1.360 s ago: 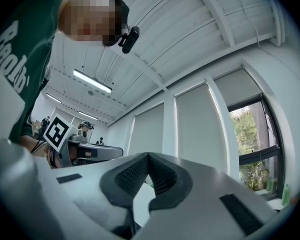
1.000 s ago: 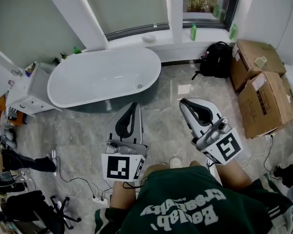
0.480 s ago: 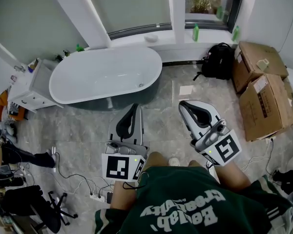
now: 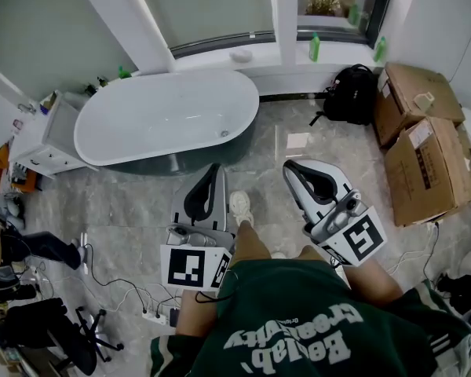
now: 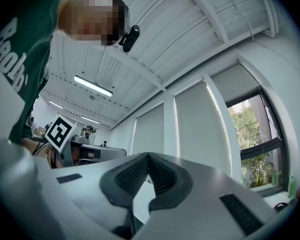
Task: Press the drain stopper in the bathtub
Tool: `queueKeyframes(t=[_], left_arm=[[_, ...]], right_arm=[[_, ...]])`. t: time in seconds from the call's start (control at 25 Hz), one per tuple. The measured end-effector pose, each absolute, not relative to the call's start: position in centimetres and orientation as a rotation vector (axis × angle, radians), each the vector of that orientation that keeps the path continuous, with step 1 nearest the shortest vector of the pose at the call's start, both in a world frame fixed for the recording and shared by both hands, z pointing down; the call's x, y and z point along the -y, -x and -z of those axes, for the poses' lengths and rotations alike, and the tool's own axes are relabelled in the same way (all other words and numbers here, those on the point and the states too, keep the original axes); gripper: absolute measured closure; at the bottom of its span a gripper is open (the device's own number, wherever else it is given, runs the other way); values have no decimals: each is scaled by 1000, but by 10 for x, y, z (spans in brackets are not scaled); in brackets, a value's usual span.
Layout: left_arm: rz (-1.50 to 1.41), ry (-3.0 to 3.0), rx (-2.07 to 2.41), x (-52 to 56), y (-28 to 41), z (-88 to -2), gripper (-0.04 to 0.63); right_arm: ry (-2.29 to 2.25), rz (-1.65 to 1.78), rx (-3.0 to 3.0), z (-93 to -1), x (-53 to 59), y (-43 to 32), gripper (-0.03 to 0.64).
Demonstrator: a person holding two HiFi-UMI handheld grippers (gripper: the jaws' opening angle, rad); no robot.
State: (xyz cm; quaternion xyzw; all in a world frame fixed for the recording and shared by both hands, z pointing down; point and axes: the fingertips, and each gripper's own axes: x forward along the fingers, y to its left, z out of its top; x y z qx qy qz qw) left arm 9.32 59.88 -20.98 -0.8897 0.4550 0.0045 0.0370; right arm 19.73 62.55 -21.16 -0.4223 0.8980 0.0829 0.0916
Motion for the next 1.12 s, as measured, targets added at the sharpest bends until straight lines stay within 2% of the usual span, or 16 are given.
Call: queueKeyframes(t=[0.44, 1.12], left_arm=[[-15, 2738, -1337, -518, -86, 191, 586], [-24, 2796, -1304, -257, -22, 191, 586]], right_arm=[[1280, -240, -2693, 192, -550, -181, 603], [1387, -198, -2740, 199, -297, -114, 603]])
